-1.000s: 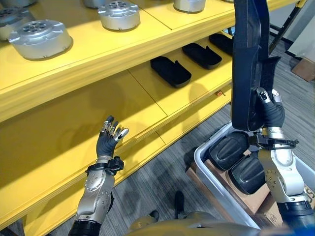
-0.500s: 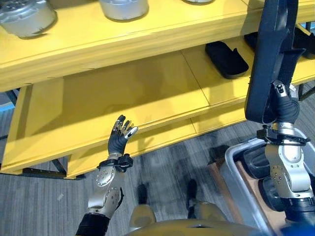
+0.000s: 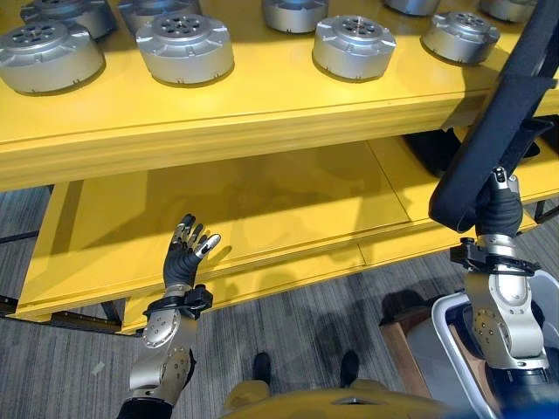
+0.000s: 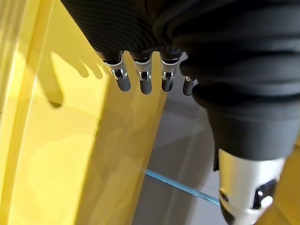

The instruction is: Move parts from the plastic box to the shelf.

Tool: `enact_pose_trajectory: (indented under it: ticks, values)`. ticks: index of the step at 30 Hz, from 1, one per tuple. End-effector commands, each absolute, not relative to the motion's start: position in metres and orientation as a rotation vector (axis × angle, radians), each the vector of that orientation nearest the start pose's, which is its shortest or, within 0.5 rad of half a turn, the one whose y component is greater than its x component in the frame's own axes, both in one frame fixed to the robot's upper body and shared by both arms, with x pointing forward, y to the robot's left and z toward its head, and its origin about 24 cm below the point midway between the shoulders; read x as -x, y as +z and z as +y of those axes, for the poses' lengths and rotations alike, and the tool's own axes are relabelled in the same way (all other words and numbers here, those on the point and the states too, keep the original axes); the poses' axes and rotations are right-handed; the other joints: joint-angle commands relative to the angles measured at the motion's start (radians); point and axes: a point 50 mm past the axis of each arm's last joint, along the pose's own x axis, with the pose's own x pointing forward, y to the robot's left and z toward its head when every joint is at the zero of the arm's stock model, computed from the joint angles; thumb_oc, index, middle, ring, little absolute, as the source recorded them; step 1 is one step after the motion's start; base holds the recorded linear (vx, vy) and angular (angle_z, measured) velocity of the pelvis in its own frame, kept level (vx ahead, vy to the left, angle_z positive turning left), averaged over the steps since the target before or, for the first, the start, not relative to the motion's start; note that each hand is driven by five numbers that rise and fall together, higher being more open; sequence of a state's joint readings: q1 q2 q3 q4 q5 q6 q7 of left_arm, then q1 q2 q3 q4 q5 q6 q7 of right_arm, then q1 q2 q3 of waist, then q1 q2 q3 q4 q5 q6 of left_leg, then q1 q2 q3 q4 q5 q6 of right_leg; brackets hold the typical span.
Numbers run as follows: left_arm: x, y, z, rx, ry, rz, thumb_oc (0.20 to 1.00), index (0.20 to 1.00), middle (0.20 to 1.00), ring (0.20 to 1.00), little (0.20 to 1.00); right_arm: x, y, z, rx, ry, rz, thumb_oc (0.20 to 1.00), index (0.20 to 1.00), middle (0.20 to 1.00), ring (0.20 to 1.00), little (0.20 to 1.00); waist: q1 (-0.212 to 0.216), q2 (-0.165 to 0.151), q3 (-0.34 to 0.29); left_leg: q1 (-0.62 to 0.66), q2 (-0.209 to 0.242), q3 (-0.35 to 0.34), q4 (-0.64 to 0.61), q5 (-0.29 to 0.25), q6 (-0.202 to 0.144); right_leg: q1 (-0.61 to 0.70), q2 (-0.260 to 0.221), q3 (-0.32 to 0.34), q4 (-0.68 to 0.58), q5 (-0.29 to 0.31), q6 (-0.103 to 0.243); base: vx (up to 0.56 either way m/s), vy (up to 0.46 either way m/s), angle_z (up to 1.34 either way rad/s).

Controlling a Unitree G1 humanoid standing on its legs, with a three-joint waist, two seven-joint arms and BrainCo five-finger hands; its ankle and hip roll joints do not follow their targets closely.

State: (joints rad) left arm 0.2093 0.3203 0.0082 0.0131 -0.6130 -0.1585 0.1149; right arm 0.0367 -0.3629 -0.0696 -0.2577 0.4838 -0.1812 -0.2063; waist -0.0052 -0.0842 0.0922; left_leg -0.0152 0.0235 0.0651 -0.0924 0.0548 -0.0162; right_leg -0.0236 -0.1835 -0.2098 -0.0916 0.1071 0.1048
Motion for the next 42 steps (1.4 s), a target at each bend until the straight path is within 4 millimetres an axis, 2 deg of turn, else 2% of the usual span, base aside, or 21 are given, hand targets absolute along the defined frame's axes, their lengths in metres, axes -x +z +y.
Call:
enact_pose_trajectory:
  ticks: [1, 6, 12, 14, 16, 18, 19, 21, 22, 23, 24, 28, 33, 36, 38, 39, 42]
  values:
    - [-0.208, 0.039, 0.24, 0.228, 0.215, -0.04, 1.0, 1.0, 1.0, 1.0, 1.0, -0.239, 0.145, -0.223, -0.104, -0.14, -0.491, 0.2, 0.2, 0.2, 0.2, 0.2, 0.016, 0.005, -0.058, -0.047, 0.011, 0.005, 0.005, -0.033, 0.013, 0.062, 0.011, 0.002, 0.037, -0.087, 0.045, 0.01, 0.085, -0.02]
    - [-0.206, 0.038, 0.241, 0.226, 0.224, -0.035, 1.0, 1.0, 1.0, 1.0, 1.0, -0.244, 0.143, -0.215, -0.114, -0.104, -0.475, 0.2, 0.2, 0.2, 0.2, 0.2, 0.033, -0.006, -0.06, -0.051, -0.015, -0.009, 0.005, -0.045, 0.03, 0.055, -0.01, 0.003, 0.041, -0.072, 0.061, 0.01, 0.099, 0.0]
    - [-0.205, 0.041, 0.248, 0.196, 0.252, -0.041, 1.0, 1.0, 1.0, 1.0, 1.0, -0.257, 0.13, -0.195, -0.151, -0.036, -0.401, 0.2, 0.2, 0.2, 0.2, 0.2, 0.069, -0.013, -0.053, -0.035, -0.071, -0.044, 0.005, -0.065, 0.069, 0.05, -0.063, 0.007, 0.1, -0.045, 0.084, 0.03, 0.169, 0.11]
    - [-0.208, 0.044, 0.251, 0.17, 0.255, -0.05, 1.0, 1.0, 1.0, 1.0, 1.0, -0.26, 0.133, -0.191, -0.154, -0.018, -0.414, 0.2, 0.2, 0.2, 0.2, 0.2, 0.08, -0.01, -0.046, -0.032, -0.084, -0.053, 0.005, -0.069, 0.081, 0.03, -0.083, 0.005, 0.164, -0.044, 0.087, 0.0, 0.17, 0.15]
    - [-0.212, 0.046, 0.253, 0.146, 0.25, -0.057, 1.0, 1.0, 1.0, 1.0, 1.0, -0.26, 0.136, -0.187, -0.153, 0.001, -0.423, 0.2, 0.2, 0.2, 0.2, 0.2, 0.077, -0.005, -0.026, -0.025, -0.092, -0.067, 0.006, -0.07, 0.093, -0.008, -0.098, 0.031, 0.255, -0.015, 0.081, -0.02, 0.143, 0.07]
    - [-0.219, 0.049, 0.252, 0.121, 0.235, -0.066, 1.0, 1.0, 1.0, 1.0, 1.0, -0.261, 0.138, -0.182, -0.165, 0.025, -0.433, 0.2, 0.2, 0.2, 0.2, 0.2, 0.065, 0.005, 0.0, -0.022, -0.093, -0.09, 0.008, -0.065, 0.098, -0.049, -0.086, 0.067, 0.333, -0.011, 0.065, -0.02, 0.083, 0.24]
    - [-0.223, 0.052, 0.251, 0.103, 0.226, -0.079, 1.0, 1.0, 1.0, 1.0, 1.0, -0.261, 0.138, -0.179, -0.165, 0.045, -0.434, 0.2, 0.2, 0.2, 0.2, 0.2, 0.061, 0.011, 0.008, -0.02, -0.088, -0.095, 0.007, -0.068, 0.094, -0.073, -0.064, 0.09, 0.301, -0.025, 0.055, 0.01, 0.003, 0.37]
    - [-0.224, 0.053, 0.251, 0.109, 0.223, -0.083, 1.0, 1.0, 1.0, 1.0, 1.0, -0.261, 0.14, -0.177, -0.167, 0.061, -0.439, 0.2, 0.2, 0.2, 0.2, 0.2, 0.059, 0.014, 0.011, -0.018, -0.083, -0.096, 0.007, -0.069, 0.089, -0.075, -0.06, 0.096, 0.262, -0.02, 0.051, 0.02, -0.049, 0.19]
    - [-0.226, 0.055, 0.249, 0.121, 0.217, -0.094, 1.0, 1.0, 1.0, 1.0, 1.0, -0.264, 0.147, -0.173, -0.175, 0.085, -0.463, 0.2, 0.2, 0.2, 0.2, 0.2, 0.06, 0.019, 0.027, -0.019, -0.07, -0.094, 0.011, -0.07, 0.077, -0.115, -0.078, 0.107, 0.201, 0.015, 0.062, 0.01, -0.109, 0.02]
    - [-0.226, 0.053, 0.248, 0.128, 0.221, -0.088, 1.0, 1.0, 1.0, 1.0, 1.0, -0.265, 0.15, -0.171, -0.171, 0.095, -0.472, 0.2, 0.2, 0.2, 0.2, 0.2, 0.056, 0.016, 0.036, -0.016, -0.063, -0.095, 0.014, -0.074, 0.072, -0.124, -0.075, 0.122, 0.173, 0.019, 0.064, 0.06, -0.192, -0.13]
    - [-0.224, 0.05, 0.245, 0.158, 0.221, -0.077, 1.0, 1.0, 1.0, 1.0, 1.0, -0.261, 0.147, -0.17, -0.178, 0.113, -0.464, 0.2, 0.2, 0.2, 0.2, 0.2, 0.053, -0.001, 0.034, -0.006, -0.057, -0.099, 0.014, -0.079, 0.06, -0.097, -0.076, 0.13, 0.156, -0.012, 0.072, 0.09, -0.18, -0.08]
    - [-0.224, 0.046, 0.238, 0.187, 0.2, -0.066, 1.0, 1.0, 1.0, 1.0, 1.0, -0.26, 0.146, -0.171, -0.172, 0.125, -0.459, 0.2, 0.2, 0.2, 0.2, 0.2, 0.049, -0.014, 0.022, -0.014, -0.039, -0.104, 0.005, -0.071, 0.039, -0.079, -0.067, 0.1, 0.139, -0.014, 0.079, 0.05, -0.185, 0.27]
    - [-0.224, 0.042, 0.226, 0.219, 0.145, -0.046, 1.0, 1.0, 1.0, 1.0, 1.0, -0.258, 0.148, -0.17, -0.139, 0.156, -0.474, 0.2, 0.2, 0.2, 0.2, 0.2, 0.038, 0.006, 0.014, -0.044, 0.0, -0.139, 0.005, -0.052, 0.005, -0.052, -0.046, 0.027, 0.133, -0.069, 0.059, 0.01, -0.186, 0.28]
    - [-0.223, 0.042, 0.226, 0.231, 0.149, -0.055, 1.0, 1.0, 1.0, 1.0, 1.0, -0.261, 0.164, -0.152, 0.02, 0.24, -0.56, 0.2, 0.2, 0.2, 0.2, 0.2, 0.046, 0.023, 0.015, -0.043, 0.012, -0.14, 0.005, -0.049, -0.001, -0.051, -0.04, 0.017, 0.145, -0.083, 0.054, 0.0, -0.126, 0.14]
    - [-0.223, 0.042, 0.227, 0.227, 0.149, -0.063, 1.0, 1.0, 1.0, 1.0, 1.0, -0.269, 0.165, -0.134, 0.137, 0.318, -0.57, 0.2, 0.2, 0.2, 0.2, 0.2, 0.056, 0.038, 0.015, -0.036, 0.02, -0.14, 0.005, -0.048, -0.005, -0.051, -0.036, 0.017, 0.161, -0.1, 0.049, 0.0, -0.073, -0.1]
    - [-0.223, 0.042, 0.227, 0.227, 0.149, -0.063, 1.0, 1.0, 1.0, 1.0, 1.0, -0.269, 0.165, -0.134, 0.137, 0.318, -0.571, 0.2, 0.2, 0.2, 0.2, 0.2, 0.056, 0.038, 0.015, -0.036, 0.02, -0.14, 0.005, -0.048, -0.005, -0.05, -0.036, 0.017, 0.161, -0.1, 0.049, 0.0, -0.058, -0.1]
    - [-0.223, 0.039, 0.229, 0.226, 0.17, -0.055, 1.0, 1.0, 1.0, 1.0, 1.0, -0.268, 0.18, -0.113, 0.244, 0.408, -0.654, 0.2, 0.2, 0.2, 0.2, 0.2, 0.068, 0.052, 0.012, -0.029, 0.024, -0.145, 0.005, -0.045, -0.009, -0.04, -0.034, 0.009, 0.168, -0.113, 0.044, 0.01, -0.046, 0.01]
